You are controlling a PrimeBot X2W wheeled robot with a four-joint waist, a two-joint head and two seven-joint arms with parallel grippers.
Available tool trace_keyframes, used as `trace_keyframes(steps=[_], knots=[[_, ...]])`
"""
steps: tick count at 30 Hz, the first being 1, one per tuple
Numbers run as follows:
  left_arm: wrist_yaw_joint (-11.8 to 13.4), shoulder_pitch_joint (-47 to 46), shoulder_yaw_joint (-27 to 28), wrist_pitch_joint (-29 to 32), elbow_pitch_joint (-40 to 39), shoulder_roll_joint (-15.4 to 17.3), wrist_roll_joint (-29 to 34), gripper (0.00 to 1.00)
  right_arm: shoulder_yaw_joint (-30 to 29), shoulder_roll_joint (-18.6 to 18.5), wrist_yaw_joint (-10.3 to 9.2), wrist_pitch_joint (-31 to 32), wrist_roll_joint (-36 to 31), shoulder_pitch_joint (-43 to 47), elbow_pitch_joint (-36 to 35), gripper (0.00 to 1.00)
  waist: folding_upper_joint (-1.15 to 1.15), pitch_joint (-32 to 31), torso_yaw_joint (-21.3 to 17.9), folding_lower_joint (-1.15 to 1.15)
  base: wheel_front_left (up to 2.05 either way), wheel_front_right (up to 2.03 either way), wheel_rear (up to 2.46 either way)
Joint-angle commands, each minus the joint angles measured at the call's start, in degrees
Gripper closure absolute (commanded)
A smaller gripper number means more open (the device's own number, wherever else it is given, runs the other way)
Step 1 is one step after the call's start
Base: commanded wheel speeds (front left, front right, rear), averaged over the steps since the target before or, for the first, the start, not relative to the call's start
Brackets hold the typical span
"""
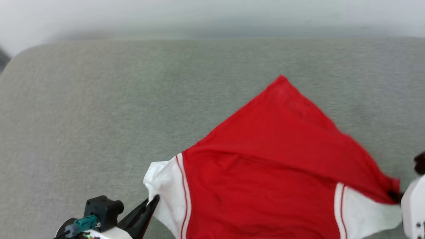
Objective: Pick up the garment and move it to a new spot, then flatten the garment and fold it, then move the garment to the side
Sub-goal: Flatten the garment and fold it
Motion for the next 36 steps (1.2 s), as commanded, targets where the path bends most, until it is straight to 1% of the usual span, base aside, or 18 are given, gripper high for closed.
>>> trace_keyframes(steps=[1,4,8,14,15,16,18,21,26,29,31,32,34,36], knots=[[0.3,0.5,0.3,-0.4,0.1,-0.2,-0.1,1.0,-0.3,0.2,-0.04,-0.5,-0.4,0.8,-0.3,1.0,0.0,-1.4,-1.6,0.02,0.0,0.0,0.0],[0.5,1.2,0.4,-1.1,0.9,-0.7,-0.4,1.0,-1.4,2.6,-0.04,-1.8,-0.8,4.7,-1.2,1.0,0.0,-1.9,-2.3,0.02,0.0,0.0,0.0],[0.6,1.2,0.2,-1.6,1.6,-1.3,-0.7,1.0,-2.3,4.9,-0.04,-3.3,-1.2,8.0,-1.3,1.0,0.0,-2.5,-2.6,0.02,0.0,0.0,0.0],[0.8,1.2,0.0,-1.6,1.5,-1.6,-0.8,1.0,-1.6,5.9,-0.04,-4.8,-2.4,9.0,-0.3,1.0,0.0,-3.1,-2.6,0.02,0.0,0.0,0.0],[0.9,1.0,0.0,-1.7,1.4,-1.6,-0.6,1.0,-1.3,6.0,-0.04,-5.2,-2.5,8.8,-0.4,0.42,0.0,-2.9,-2.5,0.02,0.0,0.0,0.0],[0.9,0.7,0.0,-1.7,1.3,-1.5,-0.5,1.0,-1.0,6.3,-0.03,-5.3,-2.4,8.5,-0.3,0.0,0.0,-2.8,-2.4,0.02,0.0,0.0,0.0],[0.9,0.5,-0.1,-1.7,1.1,-1.5,-0.4,1.0,-0.8,6.3,-0.03,-5.5,-1.7,7.6,-1.1,0.0,0.0,-2.6,-2.1,0.02,0.0,0.0,0.0],[1.0,0.4,-0.3,-1.8,0.7,-1.7,-0.3,1.0,-1.0,5.0,-0.03,-5.6,-1.7,6.1,-2.9,0.0,0.0,-2.1,-1.5,0.02,0.0,0.0,0.0],[1.2,-0.6,0.0,-2.7,-0.5,-2.0,0.4,1.0,-1.0,3.0,-0.03,-3.4,0.7,1.1,-9.0,0.0,0.0,-0.6,-0.2,0.02,0.0,0.0,0.0],[1.0,-1.6,-0.2,-2.8,-1.6,-2.0,1.1,1.0,-1.2,3.5,-0.03,-1.6,2.3,-4.0,-12.4,0.0,0.0,1.3,1.1,0.02,0.0,0.0,0.0],[0.7,-2.5,-0.6,-2.6,-2.3,-2.1,1.7,1.0,-0.3,3.8,-0.03,0.6,2.6,-7.8,-13.0,0.0,0.0,2.8,2.2,0.02,0.0,0.0,0.0],[0.4,-3.1,-1.0,-2.5,-2.7,-2.1,2.0,1.0,0.2,3.3,-0.03,1.8,1.9,-10.0,-13.1,0.0,0.0,3.8,2.9,0.02,0.0,0.0,0.0],[0.0,-4.5,-1.5,-2.3,-3.2,-2.5,2.6,1.0,2.1,2.5,-0.03,3.8,0.4,-14.4,-11.9,0.0,0.0,5.6,4.3,0.02,0.0,0.0,0.0],[-0.3,-5.8,-1.9,-2.3,-3.6,-3.0,3.1,1.0,3.5,2.5,-0.03,5.7,-0.9,-18.6,-9.7,0.0,0.0,7.6,5.8,0.02,0.0,0.0,0.0]])
